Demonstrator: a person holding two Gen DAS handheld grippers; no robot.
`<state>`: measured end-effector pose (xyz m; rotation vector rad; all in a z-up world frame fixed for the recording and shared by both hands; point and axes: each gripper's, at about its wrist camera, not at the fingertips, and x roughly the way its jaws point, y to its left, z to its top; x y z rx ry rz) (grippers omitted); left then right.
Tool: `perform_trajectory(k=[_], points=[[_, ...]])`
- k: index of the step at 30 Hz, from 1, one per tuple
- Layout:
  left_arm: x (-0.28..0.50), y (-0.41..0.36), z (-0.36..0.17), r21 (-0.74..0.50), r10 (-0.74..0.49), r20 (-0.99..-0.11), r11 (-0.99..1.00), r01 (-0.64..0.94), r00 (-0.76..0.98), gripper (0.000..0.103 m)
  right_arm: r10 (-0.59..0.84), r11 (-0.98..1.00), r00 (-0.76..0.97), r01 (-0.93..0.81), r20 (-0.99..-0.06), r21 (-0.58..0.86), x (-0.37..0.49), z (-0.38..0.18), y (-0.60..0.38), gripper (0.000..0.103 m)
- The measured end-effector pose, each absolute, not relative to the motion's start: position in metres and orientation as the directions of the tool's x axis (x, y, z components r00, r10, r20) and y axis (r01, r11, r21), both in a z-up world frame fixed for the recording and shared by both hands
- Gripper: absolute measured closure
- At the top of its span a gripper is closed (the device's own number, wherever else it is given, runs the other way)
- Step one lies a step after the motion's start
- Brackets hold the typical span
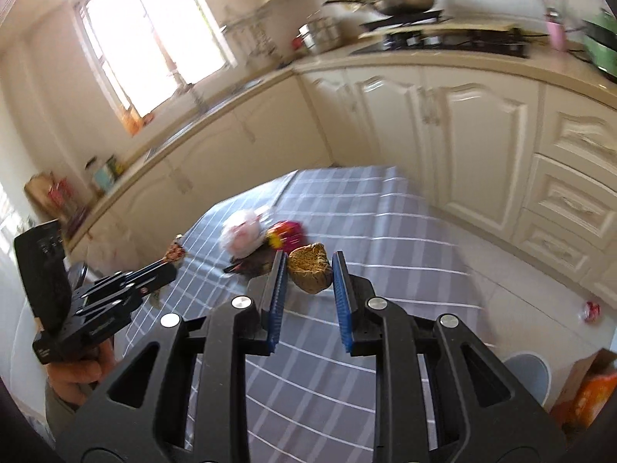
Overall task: Collect trash
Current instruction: 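Grasp the red-and-white wrapper with the left gripper while the right gripper grasps the bread crust, then carry both items over the blue bin and open both grippers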
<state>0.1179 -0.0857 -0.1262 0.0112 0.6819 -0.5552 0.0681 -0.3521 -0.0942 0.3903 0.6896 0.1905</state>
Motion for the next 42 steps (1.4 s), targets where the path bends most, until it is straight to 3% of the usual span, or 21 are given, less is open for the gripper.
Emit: perform_trajectory(k=[12, 21, 28, 35, 42], points=[[0.073, -0.240, -0.100, -0.141, -0.634, -0.565, 0.705, 0.695, 0.528, 0.092, 0.065, 0.863, 0.820, 0.240, -0.568, 0.445, -0.024, -0.109, -0.499, 0.080], [0.050, -0.372, -0.147, -0.197, -0.686, -0.660, 0.552, 0.810, 0.307, 0.092, -0.047, 0.759, 0.748, 0.458, -0.662, 0.463, -0.085, -0.176, -0.592, 0.080], [0.046, -0.455, -0.212, -0.260, -0.626, -0.767, 0.504, 0.824, 0.142, 0.092, -0.027, 0.674, 0.686, 0.550, -0.728, 0.493, -0.100, -0.238, -0.630, 0.080], [0.052, -0.517, -0.294, -0.279, -0.482, -0.876, 0.515, 0.811, 0.005, 0.092, 0.045, 0.580, 0.615, 0.626, -0.787, 0.522, -0.093, -0.302, -0.660, 0.079], [0.058, -0.550, -0.336, -0.308, -0.414, -0.906, 0.515, 0.800, -0.082, 0.088, 0.114, 0.515, 0.567, 0.669, -0.816, 0.536, -0.085, -0.345, -0.672, 0.078]])
